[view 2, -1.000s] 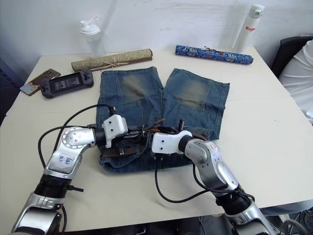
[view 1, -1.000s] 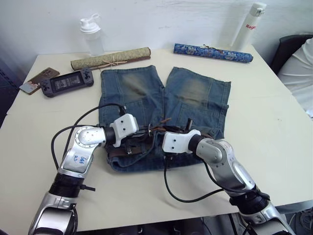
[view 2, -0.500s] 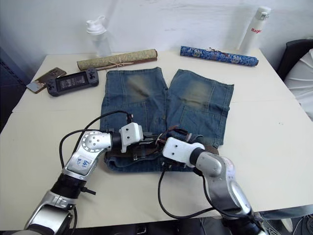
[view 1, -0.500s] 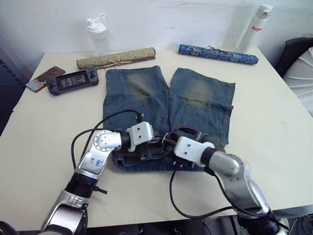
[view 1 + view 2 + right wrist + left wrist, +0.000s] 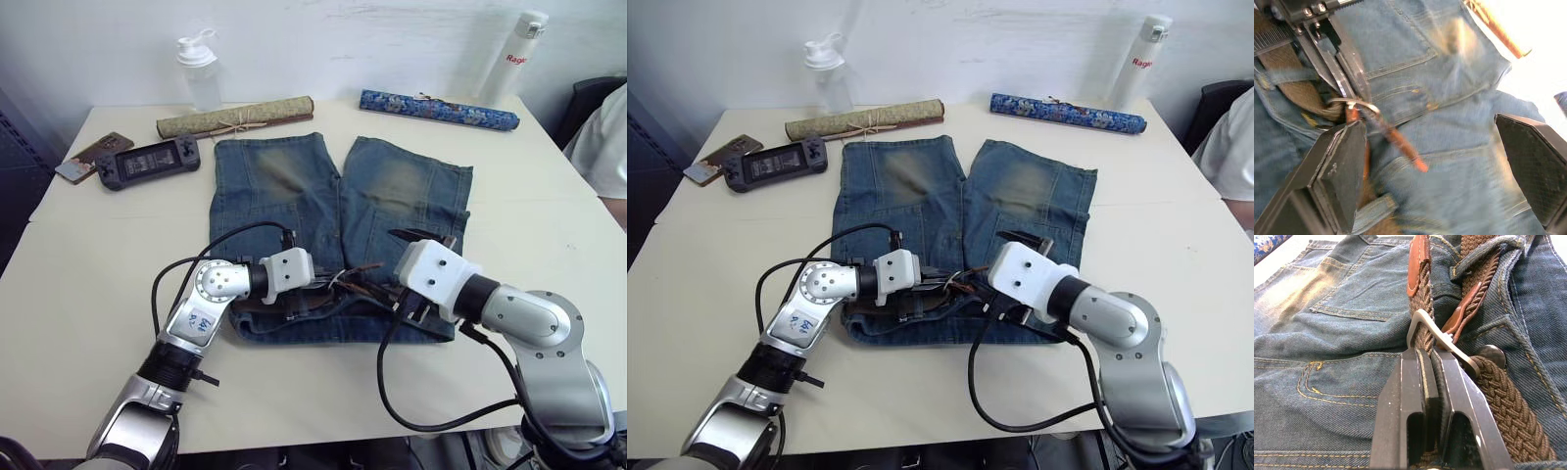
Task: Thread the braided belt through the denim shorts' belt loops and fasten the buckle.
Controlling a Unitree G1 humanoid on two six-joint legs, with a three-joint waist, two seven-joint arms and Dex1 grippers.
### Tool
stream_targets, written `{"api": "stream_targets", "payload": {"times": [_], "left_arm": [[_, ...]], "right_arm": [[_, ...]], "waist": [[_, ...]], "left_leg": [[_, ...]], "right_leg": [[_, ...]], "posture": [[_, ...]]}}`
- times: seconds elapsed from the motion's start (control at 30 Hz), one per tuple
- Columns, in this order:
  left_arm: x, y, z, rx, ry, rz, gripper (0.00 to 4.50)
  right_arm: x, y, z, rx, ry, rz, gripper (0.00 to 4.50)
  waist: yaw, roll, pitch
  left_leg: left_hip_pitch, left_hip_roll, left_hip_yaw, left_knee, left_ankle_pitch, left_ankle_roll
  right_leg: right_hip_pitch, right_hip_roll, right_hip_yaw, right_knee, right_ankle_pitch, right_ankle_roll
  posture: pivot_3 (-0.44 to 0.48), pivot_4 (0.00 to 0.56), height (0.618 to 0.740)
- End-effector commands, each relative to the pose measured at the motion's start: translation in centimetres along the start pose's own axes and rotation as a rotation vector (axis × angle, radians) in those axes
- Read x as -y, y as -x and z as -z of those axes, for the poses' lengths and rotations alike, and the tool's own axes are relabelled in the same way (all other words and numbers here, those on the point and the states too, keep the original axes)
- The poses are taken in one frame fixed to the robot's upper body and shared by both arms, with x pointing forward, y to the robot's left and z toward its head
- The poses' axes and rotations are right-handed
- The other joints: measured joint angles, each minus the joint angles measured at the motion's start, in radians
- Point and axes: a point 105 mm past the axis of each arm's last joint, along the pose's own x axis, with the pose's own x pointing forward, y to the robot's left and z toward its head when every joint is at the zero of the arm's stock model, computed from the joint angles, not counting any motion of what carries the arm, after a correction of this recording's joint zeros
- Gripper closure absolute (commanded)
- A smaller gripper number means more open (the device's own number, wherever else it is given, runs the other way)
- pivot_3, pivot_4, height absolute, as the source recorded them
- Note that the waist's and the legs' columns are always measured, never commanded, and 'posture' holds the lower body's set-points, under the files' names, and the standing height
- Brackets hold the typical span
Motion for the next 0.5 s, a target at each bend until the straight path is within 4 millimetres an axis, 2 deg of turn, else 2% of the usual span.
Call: {"api": "stream_targets", "payload": {"times": [0.03,0.3,0.4,0.43,0.5], "left_arm": [[0.4,-0.6,-0.8,0.014,-0.054,0.03,4.5],[0.4,-0.4,-1.2,0.003,-0.109,0.034,4.5],[0.4,-0.4,-1.2,-0.002,-0.124,0.035,4.5],[0.4,-0.3,-1.2,-0.001,-0.123,0.033,4.5],[0.4,-0.3,-1.3,0.003,-0.126,0.029,4.5]], "right_arm": [[-0.3,-0.9,0.4,-0.013,0.151,-0.012,0.07],[-0.7,-2.1,0.8,-0.003,0.248,-0.023,0.07],[-1.0,-2.4,0.9,0.0,0.268,-0.036,0.87],[-1.1,-2.5,1.0,0.002,0.268,-0.038,1.48],[-1.4,-2.7,1.0,0.005,0.269,-0.046,2.29]], "waist": [[0.001,0.0,0.0],[0.002,0.0,0.0],[0.004,0.0,0.0],[0.004,0.0,0.0],[0.004,0.0,0.0]], "left_leg": [[0.0,0.0,0.0,0.0,0.0,0.0],[0.0,0.0,0.001,0.0,0.0,0.0],[0.0,0.0,0.001,0.0,0.0,0.0],[0.0,0.0,0.001,0.0,0.0,0.0],[0.0,0.0,0.001,0.0,0.0,0.0]], "right_leg": [[0.0,0.0,0.0,-0.001,0.0,0.0],[0.0,-0.001,0.0,0.0,0.0,0.0],[0.0,-0.001,0.0,0.0,0.0,0.0],[0.0,-0.001,0.0,-0.001,0.0,0.0],[0.0,-0.001,0.0,-0.001,0.0,0.0]], "posture": [[0.0,0.15,0.717],[0.0,0.15,0.717],[0.0,0.15,0.717],[0.0,0.15,0.717],[0.0,0.15,0.717]]}}
